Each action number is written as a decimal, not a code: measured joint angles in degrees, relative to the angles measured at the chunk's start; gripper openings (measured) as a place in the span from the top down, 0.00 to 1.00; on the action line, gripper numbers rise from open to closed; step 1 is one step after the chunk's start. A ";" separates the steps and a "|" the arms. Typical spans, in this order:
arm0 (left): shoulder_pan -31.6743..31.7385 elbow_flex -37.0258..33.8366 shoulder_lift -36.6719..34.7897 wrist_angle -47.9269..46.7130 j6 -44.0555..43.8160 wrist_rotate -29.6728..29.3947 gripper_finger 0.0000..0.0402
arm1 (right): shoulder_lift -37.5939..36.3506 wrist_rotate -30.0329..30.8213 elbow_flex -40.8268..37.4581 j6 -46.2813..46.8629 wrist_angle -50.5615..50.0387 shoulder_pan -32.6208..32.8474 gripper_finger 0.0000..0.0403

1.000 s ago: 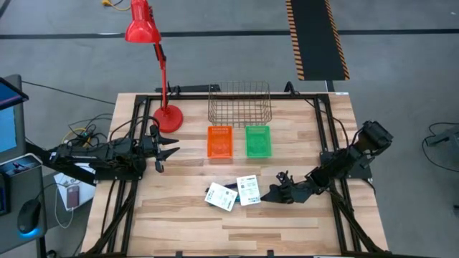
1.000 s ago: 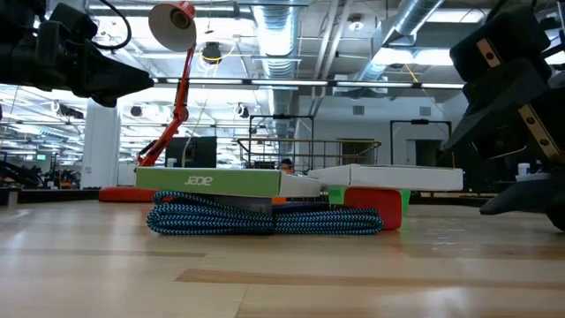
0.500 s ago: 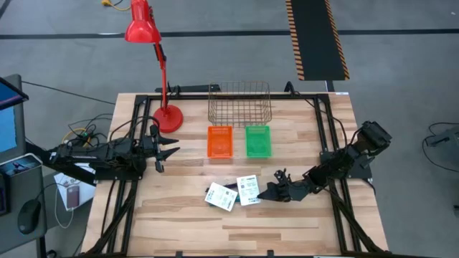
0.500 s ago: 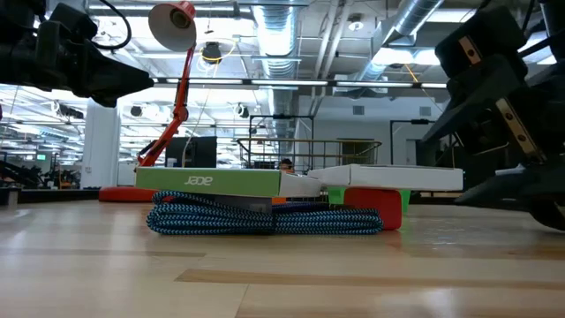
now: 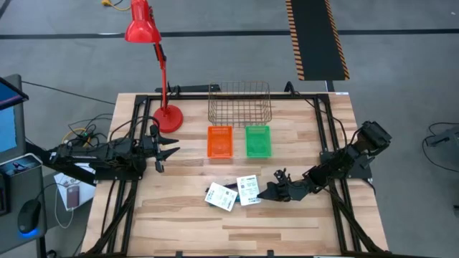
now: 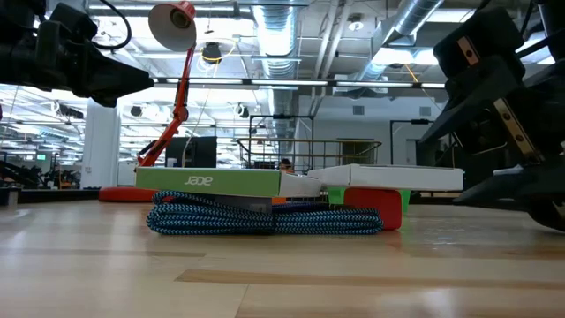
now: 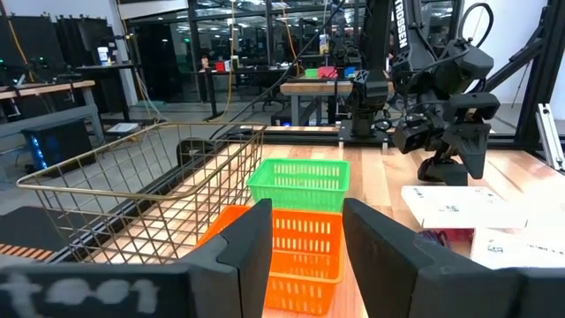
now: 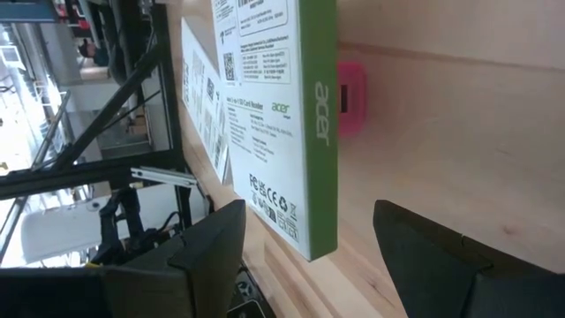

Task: Pick and place items into bin
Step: Put the white card reader box into the green bin

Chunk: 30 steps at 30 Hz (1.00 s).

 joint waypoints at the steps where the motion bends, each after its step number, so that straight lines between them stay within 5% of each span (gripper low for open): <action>1: 0.02 0.01 0.00 0.00 0.17 0.00 0.68 | 0.00 0.00 0.00 0.00 0.00 0.00 0.39; 30: 0.00 0.02 0.00 0.00 -0.10 -0.01 0.68 | 3.94 -2.43 3.37 -1.60 -0.37 -0.91 0.39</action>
